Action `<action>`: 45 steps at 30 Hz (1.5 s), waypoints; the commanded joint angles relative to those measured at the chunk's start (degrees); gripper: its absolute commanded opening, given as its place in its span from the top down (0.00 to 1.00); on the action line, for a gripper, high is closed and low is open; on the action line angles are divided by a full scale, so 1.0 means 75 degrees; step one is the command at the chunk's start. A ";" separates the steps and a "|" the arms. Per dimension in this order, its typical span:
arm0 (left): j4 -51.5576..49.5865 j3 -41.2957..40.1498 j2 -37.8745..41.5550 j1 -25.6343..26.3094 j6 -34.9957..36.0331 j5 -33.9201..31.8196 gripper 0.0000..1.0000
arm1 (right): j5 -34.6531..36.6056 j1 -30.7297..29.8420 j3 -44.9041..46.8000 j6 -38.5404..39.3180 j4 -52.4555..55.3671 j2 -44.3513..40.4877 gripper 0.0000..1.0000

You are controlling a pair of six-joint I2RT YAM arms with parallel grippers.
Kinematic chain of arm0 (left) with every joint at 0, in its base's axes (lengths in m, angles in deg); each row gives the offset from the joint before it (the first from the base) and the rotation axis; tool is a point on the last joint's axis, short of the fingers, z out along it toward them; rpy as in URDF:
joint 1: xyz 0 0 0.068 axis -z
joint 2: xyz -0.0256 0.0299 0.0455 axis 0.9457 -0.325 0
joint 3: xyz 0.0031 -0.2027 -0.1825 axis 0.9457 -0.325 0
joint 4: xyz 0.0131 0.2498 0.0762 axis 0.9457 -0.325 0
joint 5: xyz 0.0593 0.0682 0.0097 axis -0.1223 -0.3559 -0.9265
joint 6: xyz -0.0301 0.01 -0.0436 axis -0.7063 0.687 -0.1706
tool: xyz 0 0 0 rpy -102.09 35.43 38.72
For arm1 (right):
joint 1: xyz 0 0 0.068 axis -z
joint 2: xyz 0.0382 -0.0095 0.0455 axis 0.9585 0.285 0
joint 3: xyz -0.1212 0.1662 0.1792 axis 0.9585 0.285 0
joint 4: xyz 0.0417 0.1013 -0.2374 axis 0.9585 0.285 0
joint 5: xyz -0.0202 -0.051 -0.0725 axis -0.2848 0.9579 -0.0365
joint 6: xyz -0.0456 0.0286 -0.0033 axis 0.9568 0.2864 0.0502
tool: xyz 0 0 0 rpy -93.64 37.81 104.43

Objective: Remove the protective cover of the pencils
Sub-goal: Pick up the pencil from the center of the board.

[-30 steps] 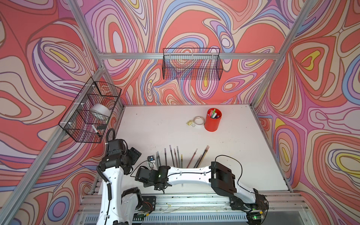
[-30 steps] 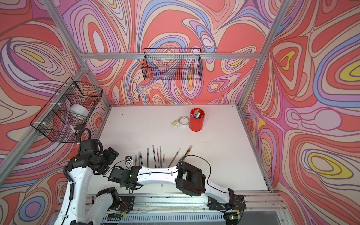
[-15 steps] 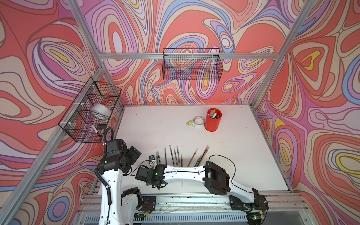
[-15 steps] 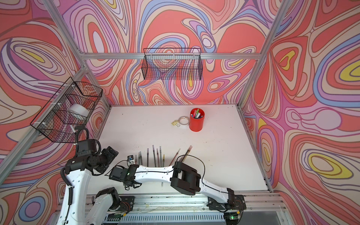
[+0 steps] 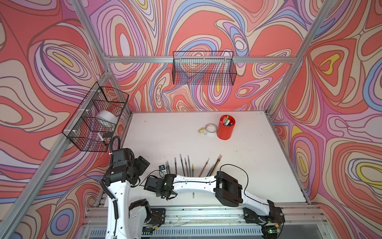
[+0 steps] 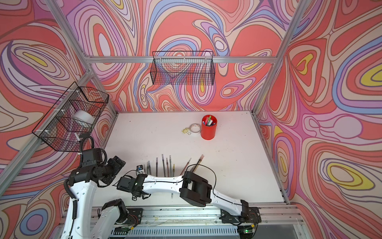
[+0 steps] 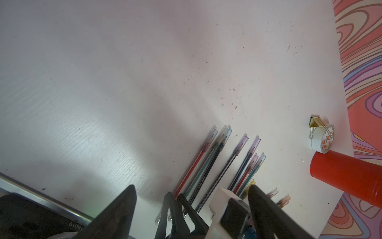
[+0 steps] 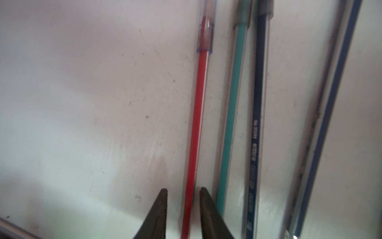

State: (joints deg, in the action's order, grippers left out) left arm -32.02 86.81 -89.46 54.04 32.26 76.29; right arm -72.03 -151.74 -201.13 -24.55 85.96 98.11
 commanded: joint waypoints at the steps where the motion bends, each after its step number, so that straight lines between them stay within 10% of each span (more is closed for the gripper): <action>1: -0.0347 0.0195 0.0083 -0.0079 0.0004 -0.0105 0.13 | -0.0231 0.0144 -0.0270 -0.0122 0.0358 0.0456 0.71; 45: -0.0107 0.0228 -0.0221 -0.0080 -0.0183 0.0277 0.13 | -0.0600 0.0854 -0.0333 -0.0556 0.1672 0.1186 0.87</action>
State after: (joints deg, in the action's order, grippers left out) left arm -32.85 87.92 -90.96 53.78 31.65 78.04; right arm -73.25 -147.02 -207.95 -28.83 95.53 101.63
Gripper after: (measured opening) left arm 0.870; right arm 0.133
